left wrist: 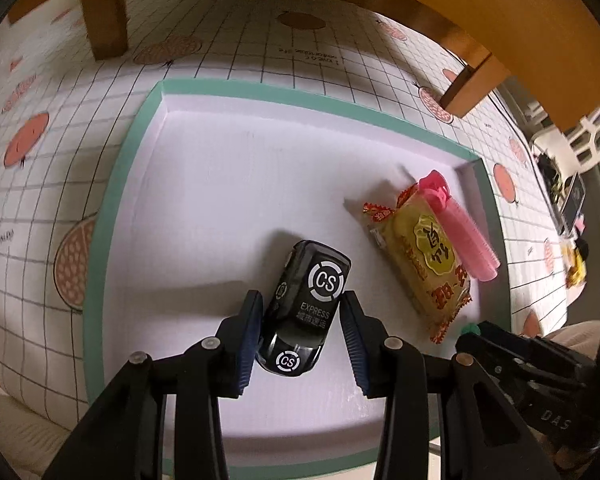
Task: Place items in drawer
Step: 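Carry the black toy car and green figure up toward the open drawer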
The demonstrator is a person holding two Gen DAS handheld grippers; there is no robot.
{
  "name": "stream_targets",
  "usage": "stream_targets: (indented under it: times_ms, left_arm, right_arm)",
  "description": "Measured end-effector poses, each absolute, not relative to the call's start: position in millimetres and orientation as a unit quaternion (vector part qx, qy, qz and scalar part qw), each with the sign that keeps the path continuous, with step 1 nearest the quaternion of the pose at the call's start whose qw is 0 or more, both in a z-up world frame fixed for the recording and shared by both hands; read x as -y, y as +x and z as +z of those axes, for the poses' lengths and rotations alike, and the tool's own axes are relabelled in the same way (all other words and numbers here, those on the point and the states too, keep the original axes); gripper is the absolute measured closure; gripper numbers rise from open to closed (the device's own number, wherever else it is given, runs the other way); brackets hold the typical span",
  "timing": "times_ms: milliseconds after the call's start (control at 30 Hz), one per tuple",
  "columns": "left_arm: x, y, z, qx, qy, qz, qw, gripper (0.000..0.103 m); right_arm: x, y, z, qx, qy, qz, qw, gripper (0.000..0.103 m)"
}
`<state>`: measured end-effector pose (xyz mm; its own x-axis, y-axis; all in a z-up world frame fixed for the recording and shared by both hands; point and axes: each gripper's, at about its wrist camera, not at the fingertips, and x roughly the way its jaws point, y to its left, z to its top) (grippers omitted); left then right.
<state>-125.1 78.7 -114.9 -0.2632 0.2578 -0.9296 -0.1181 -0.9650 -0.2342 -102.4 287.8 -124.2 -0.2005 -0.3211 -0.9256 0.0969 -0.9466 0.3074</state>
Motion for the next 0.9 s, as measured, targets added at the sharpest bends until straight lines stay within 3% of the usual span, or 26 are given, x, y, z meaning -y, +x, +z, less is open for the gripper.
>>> stream_targets:
  times_ms: [200, 333, 900]
  left_arm:
    - [-99, -125, -116, -0.021, -0.578, 0.807, 0.119, 0.062]
    - [-101, -127, -116, -0.032, -0.574, 0.81, 0.118, 0.065]
    - [-82, -109, -77, 0.032, -0.54, 0.833, 0.117, 0.066]
  right_arm:
    - [-287, -104, -126, 0.095, 0.618, -0.769, 0.133, 0.061]
    - [-288, -104, -125, 0.097, 0.616, -0.77, 0.133, 0.061]
    - [-292, -102, -101, 0.107, 0.583, -0.793, 0.143, 0.061]
